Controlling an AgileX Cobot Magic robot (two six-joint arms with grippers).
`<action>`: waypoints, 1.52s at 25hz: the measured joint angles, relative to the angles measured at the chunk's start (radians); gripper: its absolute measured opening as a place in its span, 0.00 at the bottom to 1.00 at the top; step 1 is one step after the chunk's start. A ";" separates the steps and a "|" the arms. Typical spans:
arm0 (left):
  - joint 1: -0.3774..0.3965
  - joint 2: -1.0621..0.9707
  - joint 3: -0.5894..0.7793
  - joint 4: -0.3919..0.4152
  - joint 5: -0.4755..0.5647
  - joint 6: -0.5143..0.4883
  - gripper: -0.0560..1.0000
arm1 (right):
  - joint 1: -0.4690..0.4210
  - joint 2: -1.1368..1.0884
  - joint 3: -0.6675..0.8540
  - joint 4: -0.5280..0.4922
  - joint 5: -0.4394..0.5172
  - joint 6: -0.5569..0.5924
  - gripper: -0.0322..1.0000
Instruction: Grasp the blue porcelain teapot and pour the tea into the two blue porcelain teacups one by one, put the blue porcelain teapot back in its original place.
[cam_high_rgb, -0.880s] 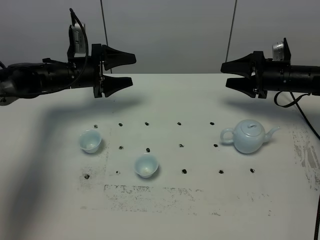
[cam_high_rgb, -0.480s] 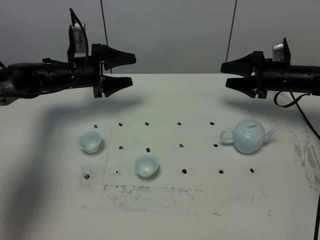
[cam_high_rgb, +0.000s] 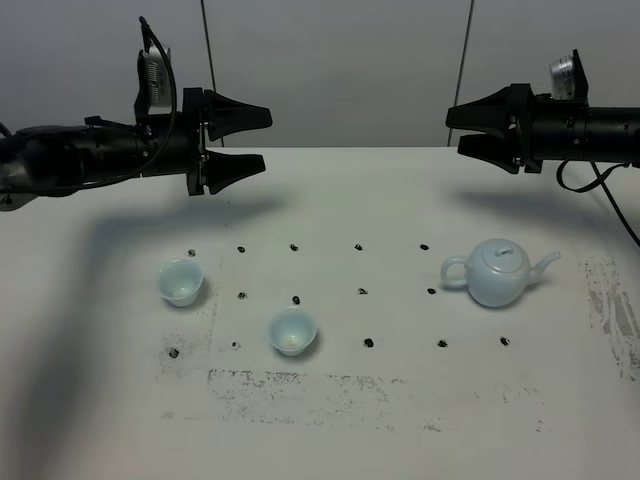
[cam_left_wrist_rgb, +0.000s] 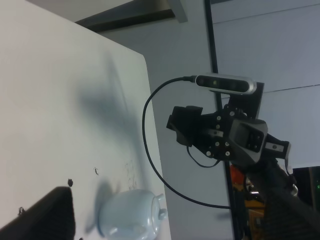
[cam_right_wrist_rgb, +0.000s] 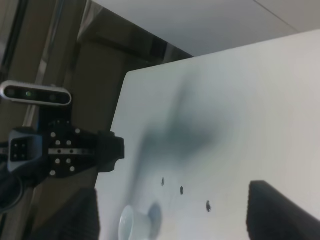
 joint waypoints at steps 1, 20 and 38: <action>0.004 -0.004 -0.001 0.001 0.000 0.001 0.78 | -0.001 0.000 -0.004 -0.002 0.000 0.002 0.60; 0.120 -0.511 -0.088 1.466 0.088 -0.550 0.78 | -0.012 0.000 -0.006 -0.036 0.001 0.021 0.60; 0.105 -1.268 0.854 1.510 0.089 -0.570 0.77 | -0.012 0.000 -0.006 -0.037 0.001 0.028 0.60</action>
